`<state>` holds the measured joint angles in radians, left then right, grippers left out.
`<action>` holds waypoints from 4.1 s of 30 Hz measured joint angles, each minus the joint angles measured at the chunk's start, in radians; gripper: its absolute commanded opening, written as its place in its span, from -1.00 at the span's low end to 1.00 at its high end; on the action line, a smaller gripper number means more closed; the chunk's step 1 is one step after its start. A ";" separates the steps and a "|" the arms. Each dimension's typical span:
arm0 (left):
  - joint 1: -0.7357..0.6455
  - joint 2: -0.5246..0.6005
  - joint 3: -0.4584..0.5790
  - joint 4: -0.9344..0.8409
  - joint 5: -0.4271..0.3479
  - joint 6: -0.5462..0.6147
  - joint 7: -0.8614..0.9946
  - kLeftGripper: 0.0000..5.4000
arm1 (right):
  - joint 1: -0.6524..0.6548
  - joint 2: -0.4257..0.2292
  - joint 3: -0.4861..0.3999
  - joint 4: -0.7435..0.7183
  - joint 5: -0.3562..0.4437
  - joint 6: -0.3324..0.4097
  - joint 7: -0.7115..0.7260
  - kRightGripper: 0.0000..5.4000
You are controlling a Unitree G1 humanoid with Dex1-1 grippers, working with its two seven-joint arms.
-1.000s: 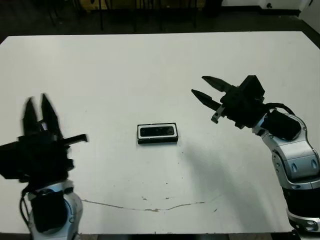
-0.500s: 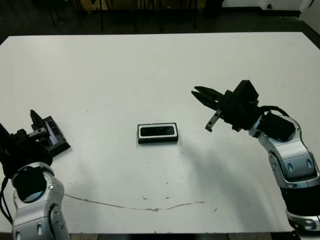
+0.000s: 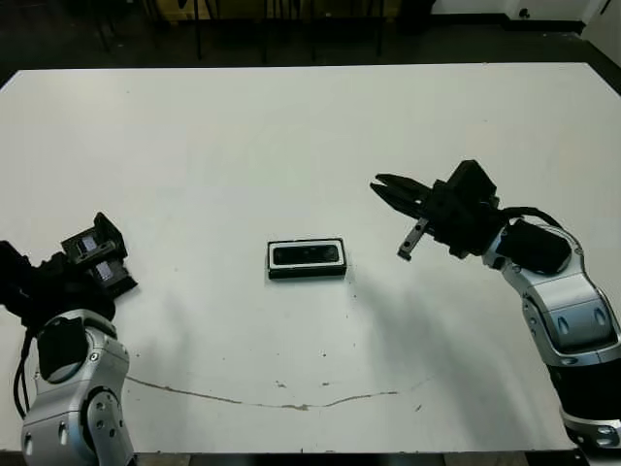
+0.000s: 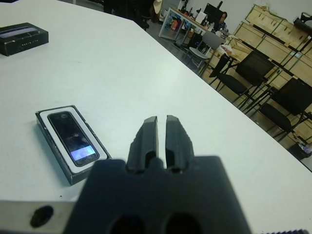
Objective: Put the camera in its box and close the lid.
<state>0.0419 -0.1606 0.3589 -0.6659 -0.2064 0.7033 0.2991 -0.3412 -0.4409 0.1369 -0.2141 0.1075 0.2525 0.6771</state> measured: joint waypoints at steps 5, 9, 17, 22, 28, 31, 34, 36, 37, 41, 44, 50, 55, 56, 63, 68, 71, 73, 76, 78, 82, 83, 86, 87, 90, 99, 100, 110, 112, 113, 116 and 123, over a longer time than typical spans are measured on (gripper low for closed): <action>-0.004 0.001 -0.008 0.027 0.002 0.092 0.038 1.00 | 0.000 -0.001 0.003 0.003 -0.005 -0.002 0.000 -1.00; -0.014 0.009 -0.023 0.063 0.012 0.136 0.047 1.00 | -0.001 -0.007 0.017 0.002 -0.026 -0.002 0.000 -1.00; -0.080 0.026 -0.012 0.164 0.050 0.204 0.059 1.00 | -0.001 -0.015 0.020 -0.021 -0.023 0.054 0.000 -1.00; -0.085 0.028 0.013 0.220 0.036 0.188 0.033 1.00 | -0.001 -0.015 0.020 -0.020 -0.014 0.052 0.011 -1.00; -0.099 0.061 0.006 0.232 0.052 0.210 0.019 1.00 | -0.001 -0.015 0.020 -0.020 -0.009 0.052 0.020 -1.00; -0.099 0.063 0.016 0.248 0.043 0.217 0.005 1.00 | -0.001 -0.019 0.019 -0.018 -0.006 0.047 0.026 -1.00; -0.102 0.053 0.040 0.257 0.025 0.217 -0.002 1.00 | -0.001 -0.022 0.018 -0.015 -0.002 0.038 0.034 -1.00; -0.103 0.052 0.049 0.257 0.011 0.215 -0.013 1.00 | -0.001 -0.022 0.018 -0.015 0.000 0.037 0.035 -1.00; -0.103 0.052 0.053 0.257 0.007 0.215 -0.019 1.00 | -0.001 -0.022 0.018 -0.015 0.000 0.037 0.036 -1.00; -0.104 0.054 0.057 0.261 0.006 0.220 -0.030 1.00 | -0.001 -0.023 0.018 -0.015 0.001 0.037 0.041 -1.00; -0.113 0.055 0.072 0.272 -0.013 0.219 -0.050 1.00 | -0.001 -0.023 0.017 -0.015 0.003 0.037 0.043 -1.00; -0.126 0.060 0.086 0.285 -0.027 0.226 -0.054 1.00 | 0.001 -0.024 0.014 -0.015 0.005 0.037 0.052 -1.00; -0.137 0.030 0.127 0.293 -0.057 0.204 -0.035 1.00 | 0.002 -0.024 0.007 -0.010 0.017 0.018 0.060 -1.00; -0.140 0.021 0.131 0.296 -0.058 0.192 -0.024 1.00 | 0.002 -0.024 0.007 -0.010 0.017 0.018 0.060 -1.00; -0.172 -0.008 0.187 0.335 -0.092 0.115 0.074 1.00 | 0.003 -0.026 0.007 -0.009 0.018 0.018 0.061 -1.00; -0.191 -0.012 0.195 0.347 -0.106 0.109 0.155 0.75 | 0.003 -0.026 0.006 -0.001 0.020 0.017 0.065 -1.00; -0.190 -0.010 0.174 0.343 -0.086 0.145 0.180 0.54 | 0.003 -0.027 0.007 -0.002 0.020 0.017 0.065 -1.00; -0.177 -0.003 0.155 0.329 -0.086 0.175 0.168 0.41 | 0.003 -0.027 0.006 -0.002 0.020 0.017 0.066 -1.00; -0.136 0.035 0.128 0.304 -0.088 0.212 0.112 0.22 | 0.003 -0.027 0.006 -0.001 0.020 0.017 0.069 -1.00; -0.120 0.063 0.117 0.295 -0.088 0.236 0.080 0.10 | 0.003 -0.027 0.005 -0.001 0.020 0.017 0.069 -1.00; -0.092 0.138 0.073 0.291 -0.087 0.277 0.006 0.06 | 0.003 -0.027 0.004 -0.001 0.020 0.016 0.070 -1.00; -0.087 0.164 0.059 0.291 -0.087 0.291 -0.020 0.06 | 0.003 -0.027 0.004 -0.001 0.021 0.016 0.070 -1.00; -0.061 0.231 0.000 0.294 -0.073 0.296 -0.087 0.05 | 0.003 -0.027 0.005 -0.001 0.021 0.016 0.069 -1.00; -0.054 0.245 -0.017 0.294 -0.065 0.293 -0.100 0.05 | 0.003 -0.026 0.005 -0.002 0.021 0.017 0.069 -1.00; -0.040 0.246 -0.046 0.277 -0.049 0.285 -0.109 0.04 | 0.003 -0.026 0.005 -0.015 0.019 0.027 0.067 -1.00; -0.038 0.206 -0.080 0.093 -0.094 0.325 -0.165 0.04 | 0.006 -0.026 0.005 -0.017 0.022 0.028 0.067 -1.00; -0.046 0.206 -0.078 0.063 -0.107 0.327 -0.174 0.04 | 0.006 -0.026 0.005 -0.017 0.022 0.028 0.067 -1.00; -0.162 0.398 -0.141 -0.073 -0.218 0.311 -0.424 0.04 | 0.010 -0.022 0.005 -0.001 0.024 0.006 0.066 -1.00; -0.185 0.454 -0.165 -0.039 -0.223 0.272 -0.494 0.04 | 0.011 -0.021 0.005 0.000 0.027 0.007 0.066 -1.00; -0.196 0.482 -0.179 -0.016 -0.222 0.251 -0.526 0.04 | 0.011 -0.021 0.004 0.002 0.032 0.008 0.065 -1.00; -0.233 0.565 -0.235 0.059 -0.212 0.201 -0.621 0.04 | 0.014 -0.021 -0.001 0.004 0.040 0.013 0.059 -1.00; -0.345 0.715 -0.386 0.341 -0.142 -0.037 -0.915 0.04 | 0.019 -0.024 -0.006 0.012 0.034 0.007 0.038 -1.00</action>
<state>-0.3035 0.5544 -0.0269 -0.3245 -0.3485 0.6662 -0.6161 -0.3221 -0.4646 0.1312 -0.2017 0.1411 0.2596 0.7151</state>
